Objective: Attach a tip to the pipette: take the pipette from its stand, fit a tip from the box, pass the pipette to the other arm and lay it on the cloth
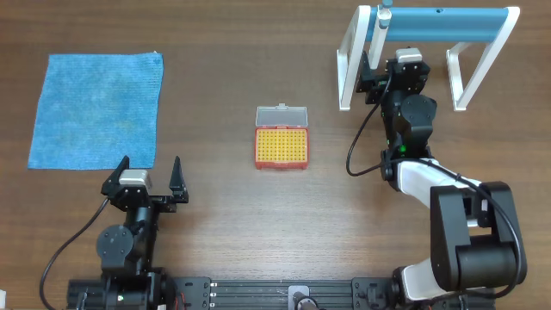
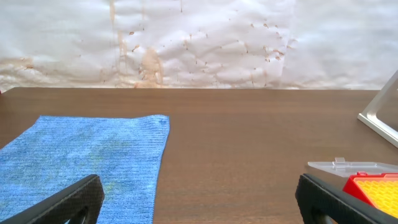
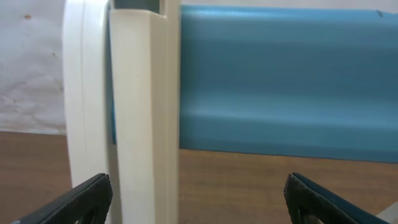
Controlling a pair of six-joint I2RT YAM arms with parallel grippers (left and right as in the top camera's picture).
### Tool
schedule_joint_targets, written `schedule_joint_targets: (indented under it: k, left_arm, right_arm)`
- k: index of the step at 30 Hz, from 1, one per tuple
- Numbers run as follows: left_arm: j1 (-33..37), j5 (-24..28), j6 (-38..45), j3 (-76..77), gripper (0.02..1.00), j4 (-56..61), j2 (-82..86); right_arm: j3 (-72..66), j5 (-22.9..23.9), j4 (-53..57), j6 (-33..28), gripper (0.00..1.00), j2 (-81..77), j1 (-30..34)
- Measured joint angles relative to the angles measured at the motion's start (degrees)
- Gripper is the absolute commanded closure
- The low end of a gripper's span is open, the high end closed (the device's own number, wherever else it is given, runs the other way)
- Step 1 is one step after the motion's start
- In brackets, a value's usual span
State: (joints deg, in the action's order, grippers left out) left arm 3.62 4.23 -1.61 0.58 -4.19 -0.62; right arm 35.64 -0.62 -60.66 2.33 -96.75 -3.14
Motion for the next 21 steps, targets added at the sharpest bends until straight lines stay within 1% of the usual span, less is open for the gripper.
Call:
schedule_joint_targets:
  k: [6,21]
  left_arm:
    - [0.0,0.0,0.0,0.0,0.023,0.0,0.0]
    - [0.0,0.0,0.0,0.0,0.02,0.0,0.0]
  right_arm:
    - [0.02,1.2,-0.74,0.0,0.104,-0.63,0.0]
    - [2.91,1.44,-0.9,0.07,0.104,-2.84,0.02]
